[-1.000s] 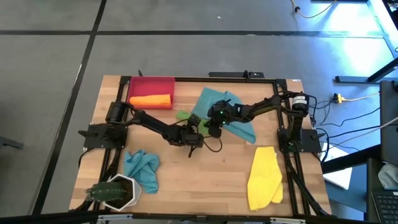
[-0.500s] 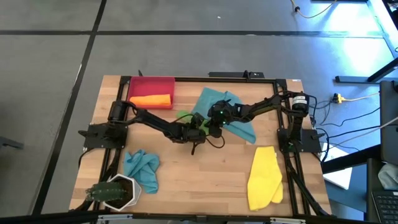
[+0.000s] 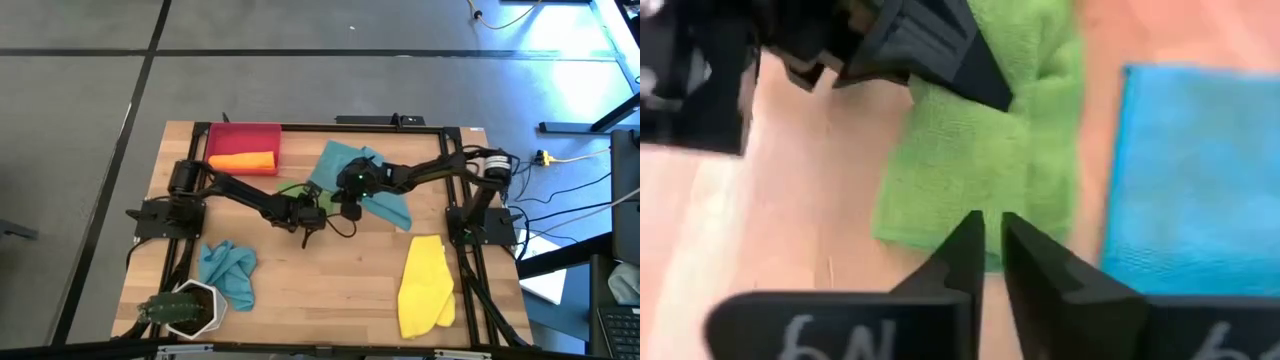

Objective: Roll microfiber towels into tight, uniform cylinder then place into a basket
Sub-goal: Put the rolled green microfiber towel into the red bin

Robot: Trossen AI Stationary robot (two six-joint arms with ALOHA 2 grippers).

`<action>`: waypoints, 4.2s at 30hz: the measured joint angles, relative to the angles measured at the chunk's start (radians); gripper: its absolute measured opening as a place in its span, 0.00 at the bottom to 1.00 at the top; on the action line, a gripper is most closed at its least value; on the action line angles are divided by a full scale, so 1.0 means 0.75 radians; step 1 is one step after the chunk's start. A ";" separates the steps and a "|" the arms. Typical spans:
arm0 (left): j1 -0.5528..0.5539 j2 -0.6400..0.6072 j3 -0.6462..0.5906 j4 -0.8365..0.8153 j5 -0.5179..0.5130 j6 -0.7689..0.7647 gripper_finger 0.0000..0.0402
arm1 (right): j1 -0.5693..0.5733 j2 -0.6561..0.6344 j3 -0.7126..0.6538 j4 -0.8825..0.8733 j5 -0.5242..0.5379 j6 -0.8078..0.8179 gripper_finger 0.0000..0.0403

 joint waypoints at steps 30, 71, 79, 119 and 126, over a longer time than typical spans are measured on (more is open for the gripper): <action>0.712 -0.628 0.006 -0.662 -0.172 0.089 0.00 | 0.014 -0.428 -0.011 -0.228 0.176 -0.118 0.38; 0.893 -0.241 0.000 -0.412 -0.011 0.440 0.00 | 0.014 -0.428 -0.097 -0.139 0.165 -0.149 0.38; 0.920 -0.202 -0.141 -0.374 0.013 0.410 0.00 | 0.035 -0.428 -0.097 -0.146 0.163 -0.149 0.38; 0.845 -0.437 -0.019 -0.668 0.453 -0.040 0.60 | 0.040 -0.428 -0.097 -0.081 0.166 -0.149 0.38; 0.782 -0.582 0.009 -0.965 0.578 -0.296 0.56 | 0.039 -0.428 -0.097 -0.087 0.166 -0.171 0.38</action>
